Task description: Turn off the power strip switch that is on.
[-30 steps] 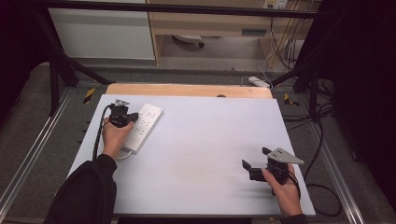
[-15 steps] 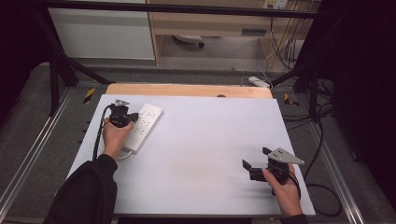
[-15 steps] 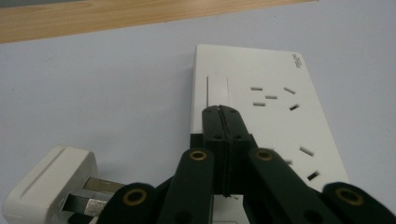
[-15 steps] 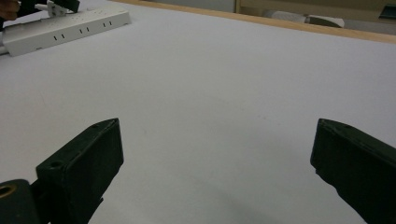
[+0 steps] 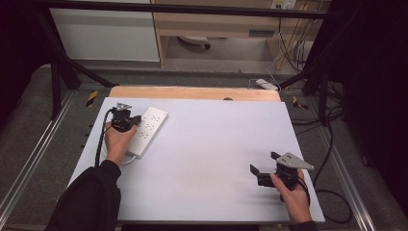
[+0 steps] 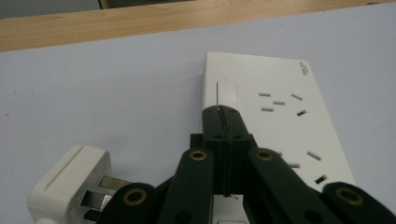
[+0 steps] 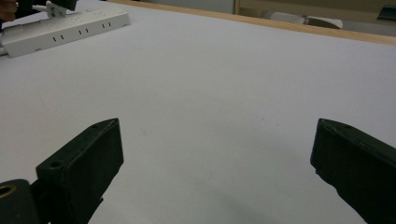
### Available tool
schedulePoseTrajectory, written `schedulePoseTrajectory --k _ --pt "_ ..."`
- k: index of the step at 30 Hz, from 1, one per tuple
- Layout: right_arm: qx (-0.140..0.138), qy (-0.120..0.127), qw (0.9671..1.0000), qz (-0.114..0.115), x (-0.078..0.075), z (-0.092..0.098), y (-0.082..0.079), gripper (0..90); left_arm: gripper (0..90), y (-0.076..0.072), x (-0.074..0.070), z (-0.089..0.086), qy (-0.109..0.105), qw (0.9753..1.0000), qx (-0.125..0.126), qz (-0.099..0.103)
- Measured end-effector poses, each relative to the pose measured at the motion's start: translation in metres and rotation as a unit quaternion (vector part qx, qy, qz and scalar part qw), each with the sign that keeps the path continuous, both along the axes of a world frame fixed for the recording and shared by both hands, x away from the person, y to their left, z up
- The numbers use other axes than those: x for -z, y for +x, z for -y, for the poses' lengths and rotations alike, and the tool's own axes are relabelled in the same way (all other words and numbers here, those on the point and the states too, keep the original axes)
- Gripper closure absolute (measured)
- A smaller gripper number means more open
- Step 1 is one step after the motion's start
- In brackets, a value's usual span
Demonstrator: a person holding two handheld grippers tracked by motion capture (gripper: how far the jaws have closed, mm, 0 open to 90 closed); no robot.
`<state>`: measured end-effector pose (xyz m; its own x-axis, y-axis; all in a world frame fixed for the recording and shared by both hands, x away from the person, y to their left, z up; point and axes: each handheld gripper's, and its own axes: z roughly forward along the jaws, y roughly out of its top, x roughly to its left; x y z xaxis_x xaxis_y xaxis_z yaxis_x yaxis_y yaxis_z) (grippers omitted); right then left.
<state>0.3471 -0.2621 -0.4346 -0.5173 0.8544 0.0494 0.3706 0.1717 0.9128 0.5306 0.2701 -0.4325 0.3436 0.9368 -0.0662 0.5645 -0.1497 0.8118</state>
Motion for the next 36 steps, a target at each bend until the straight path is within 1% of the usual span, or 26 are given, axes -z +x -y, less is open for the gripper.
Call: schedulePoseTrajectory --k 4,5,7,8,13,18,19,24,26,29,31,33,36 --pt "0.001 0.001 1.0000 0.001 0.000 0.001 0.000 2.9 90.0 -0.002 -0.004 0.002 -0.002 1.0000 0.002 0.009" --pt "0.000 0.001 1.0000 0.001 0.000 0.001 0.000 2.9 90.0 -0.003 -0.005 0.003 -0.008 0.9999 0.002 0.010" --pt "0.000 0.001 1.0000 0.001 0.000 0.001 0.000 2.9 90.0 -0.003 -0.008 0.004 -0.026 0.9996 0.006 0.014" --pt "-0.001 0.001 1.0000 0.001 0.000 0.001 0.000 2.9 90.0 -0.004 -0.009 0.005 -0.029 0.9994 0.008 0.017" --pt "-0.001 0.000 1.0000 0.001 0.000 0.001 0.000 2.9 90.0 -0.004 -0.015 0.012 -0.018 0.9992 0.020 0.030" --pt "-0.001 0.000 1.0000 0.000 0.000 0.000 0.000 2.9 90.0 -0.004 -0.015 0.016 -0.021 0.9987 0.032 0.034" --pt "-0.002 0.000 1.0000 0.000 0.000 0.000 0.000 2.9 88.8 -0.004 -0.015 0.016 -0.021 0.9986 0.031 0.037" --pt "-0.002 0.001 1.0000 0.000 0.000 0.000 0.000 2.9 65.9 -0.004 -0.017 0.016 -0.039 0.9974 0.031 0.052" --pt "-0.002 0.000 1.0000 0.000 0.000 0.000 0.000 2.9 58.6 -0.004 -0.018 0.017 -0.037 0.9969 0.032 0.061" --pt "-0.002 0.001 1.0000 0.000 0.000 0.000 0.000 2.9 49.7 -0.004 -0.020 0.017 -0.041 0.9963 0.030 0.069" --pt "-0.003 0.001 1.0000 0.000 0.000 0.000 0.000 2.9 44.1 -0.004 -0.021 0.018 -0.038 0.9963 0.028 0.072" --pt "-0.003 0.000 1.0000 0.000 0.000 0.000 0.000 2.9 34.8 -0.004 -0.023 0.019 -0.037 0.9967 0.021 0.070" --pt "-0.004 0.002 1.0000 -0.002 0.000 0.000 0.000 2.9 23.1 -0.003 -0.025 0.021 -0.038 0.9967 0.015 0.070"
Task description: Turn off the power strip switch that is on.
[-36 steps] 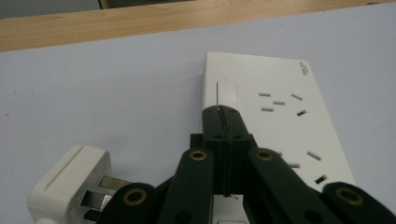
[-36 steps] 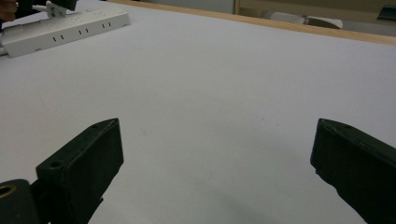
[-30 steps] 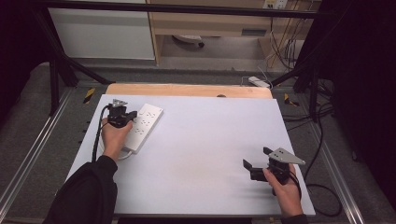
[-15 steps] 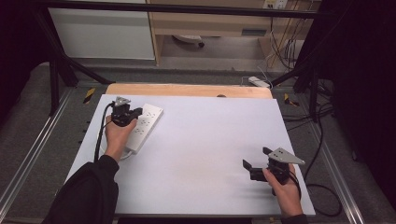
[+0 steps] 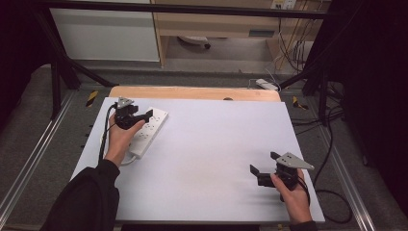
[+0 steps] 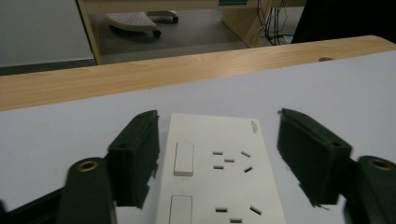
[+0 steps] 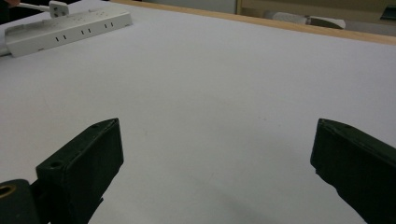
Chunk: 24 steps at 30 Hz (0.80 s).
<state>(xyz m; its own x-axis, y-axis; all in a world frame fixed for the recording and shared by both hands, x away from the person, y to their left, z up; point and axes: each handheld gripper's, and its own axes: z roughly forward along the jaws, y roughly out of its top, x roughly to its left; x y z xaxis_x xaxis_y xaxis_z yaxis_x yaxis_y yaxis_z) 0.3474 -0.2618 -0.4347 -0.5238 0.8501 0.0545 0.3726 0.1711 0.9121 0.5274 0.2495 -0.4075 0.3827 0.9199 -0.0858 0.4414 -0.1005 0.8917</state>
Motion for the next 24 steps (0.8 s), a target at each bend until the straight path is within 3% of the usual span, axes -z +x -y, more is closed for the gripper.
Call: schedulePoseTrajectory --k 6,14,18,24 --pt "-0.001 -0.002 1.0000 0.001 0.000 0.000 0.000 2.9 9.6 -0.001 -0.002 0.003 -0.007 1.0000 0.004 0.006" --pt "-0.002 -0.004 1.0000 0.002 0.000 0.000 0.000 2.9 9.0 -0.006 -0.011 0.007 -0.012 0.9997 0.006 0.020" --pt "0.000 -0.001 1.0000 0.001 0.000 0.000 0.000 2.9 9.8 -0.013 -0.021 0.007 -0.012 0.9989 -0.002 0.046" --pt "0.000 0.000 1.0000 0.002 0.000 0.000 0.000 2.8 6.3 -0.021 -0.030 0.008 -0.034 0.9985 0.008 0.042"
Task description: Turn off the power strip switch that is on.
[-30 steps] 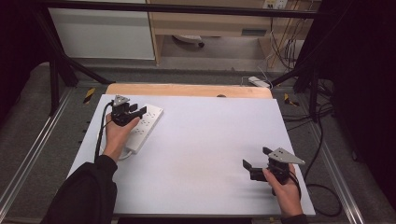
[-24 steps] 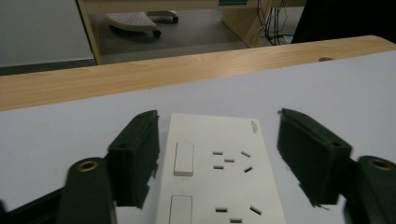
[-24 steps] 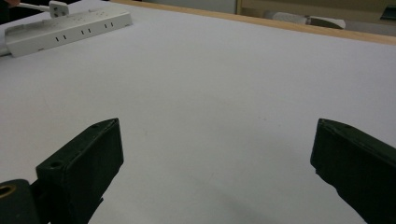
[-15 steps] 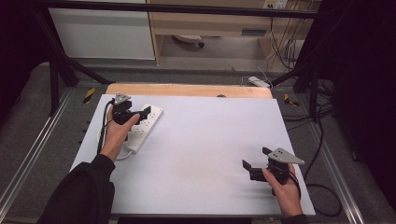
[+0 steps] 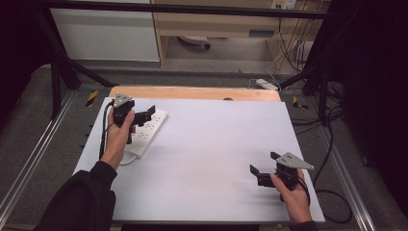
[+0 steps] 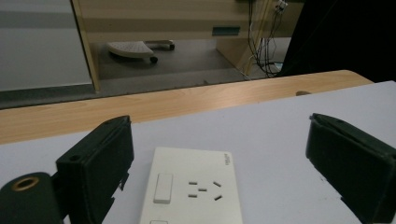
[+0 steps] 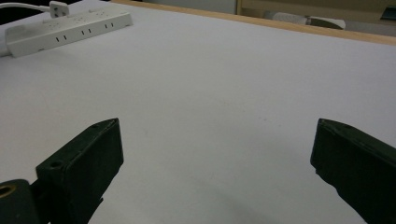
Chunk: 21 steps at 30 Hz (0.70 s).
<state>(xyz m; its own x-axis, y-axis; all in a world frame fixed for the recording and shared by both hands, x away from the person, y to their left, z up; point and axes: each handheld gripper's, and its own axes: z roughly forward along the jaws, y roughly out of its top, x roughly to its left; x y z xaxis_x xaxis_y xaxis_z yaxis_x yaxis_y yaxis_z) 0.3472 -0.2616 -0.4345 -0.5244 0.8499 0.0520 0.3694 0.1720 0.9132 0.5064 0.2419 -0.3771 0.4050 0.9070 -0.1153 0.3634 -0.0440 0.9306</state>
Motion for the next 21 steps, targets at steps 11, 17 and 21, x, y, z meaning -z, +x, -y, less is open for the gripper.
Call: schedulePoseTrajectory --k 11,17,21 --pt "-0.002 0.001 1.0000 0.004 0.000 0.000 0.000 2.0 5.5 -0.017 -0.017 -0.005 -0.011 0.9999 0.008 0.009" --pt "-0.004 0.002 1.0000 0.004 0.000 0.000 0.000 2.0 5.4 -0.026 -0.025 -0.009 -0.018 0.9997 0.010 0.016" --pt "-0.006 0.003 1.0000 0.003 0.000 0.000 0.000 2.0 5.4 -0.033 -0.028 -0.013 -0.022 0.9995 0.011 0.022"
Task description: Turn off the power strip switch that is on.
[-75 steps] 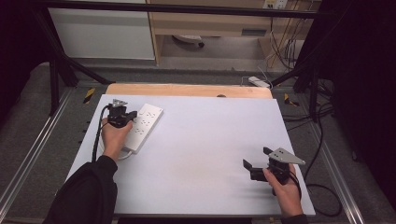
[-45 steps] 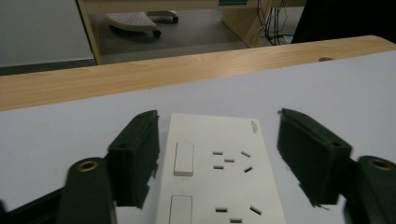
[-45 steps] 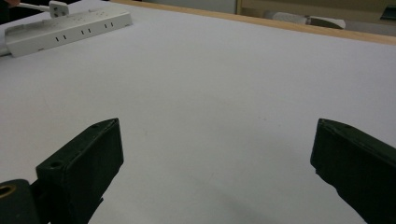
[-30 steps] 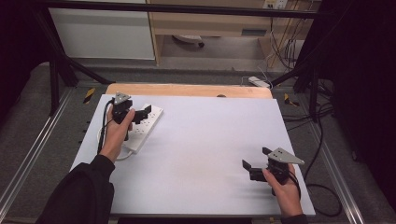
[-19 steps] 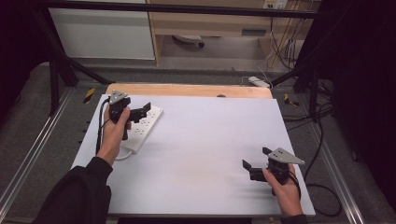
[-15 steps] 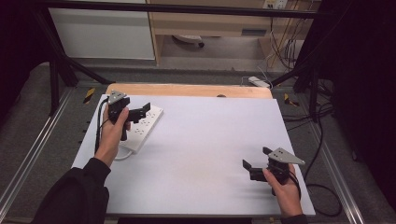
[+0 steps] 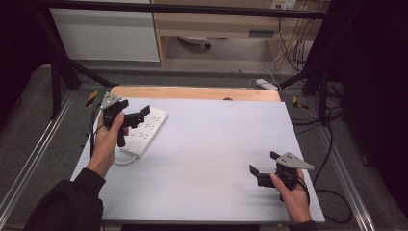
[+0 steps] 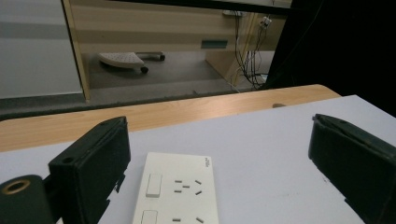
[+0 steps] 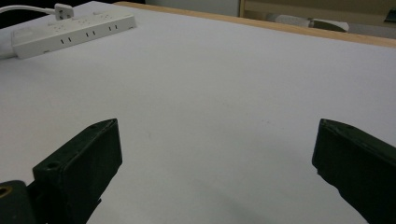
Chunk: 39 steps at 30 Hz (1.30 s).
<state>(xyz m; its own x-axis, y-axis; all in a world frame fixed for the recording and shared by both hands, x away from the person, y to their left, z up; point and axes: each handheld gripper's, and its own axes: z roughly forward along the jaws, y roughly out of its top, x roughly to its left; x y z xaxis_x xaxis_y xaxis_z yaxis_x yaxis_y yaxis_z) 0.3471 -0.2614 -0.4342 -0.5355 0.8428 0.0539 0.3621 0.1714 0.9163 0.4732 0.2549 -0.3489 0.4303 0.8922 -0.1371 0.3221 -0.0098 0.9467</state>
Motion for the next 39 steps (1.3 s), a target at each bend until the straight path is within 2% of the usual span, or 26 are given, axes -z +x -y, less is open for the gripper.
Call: schedulePoseTrajectory --k 16,27,39 --pt "-0.005 -0.001 1.0000 0.000 0.000 -0.002 0.000 1.9 4.8 -0.026 -0.006 -0.013 0.000 1.0000 0.007 0.004" --pt "-0.006 -0.001 1.0000 0.001 0.000 -0.002 0.000 1.9 4.8 -0.047 -0.016 -0.017 -0.003 0.9999 0.012 0.008" --pt "-0.008 -0.004 1.0000 0.001 0.000 -0.003 0.000 1.9 4.4 -0.073 -0.025 -0.025 -0.003 0.9995 0.020 0.025"
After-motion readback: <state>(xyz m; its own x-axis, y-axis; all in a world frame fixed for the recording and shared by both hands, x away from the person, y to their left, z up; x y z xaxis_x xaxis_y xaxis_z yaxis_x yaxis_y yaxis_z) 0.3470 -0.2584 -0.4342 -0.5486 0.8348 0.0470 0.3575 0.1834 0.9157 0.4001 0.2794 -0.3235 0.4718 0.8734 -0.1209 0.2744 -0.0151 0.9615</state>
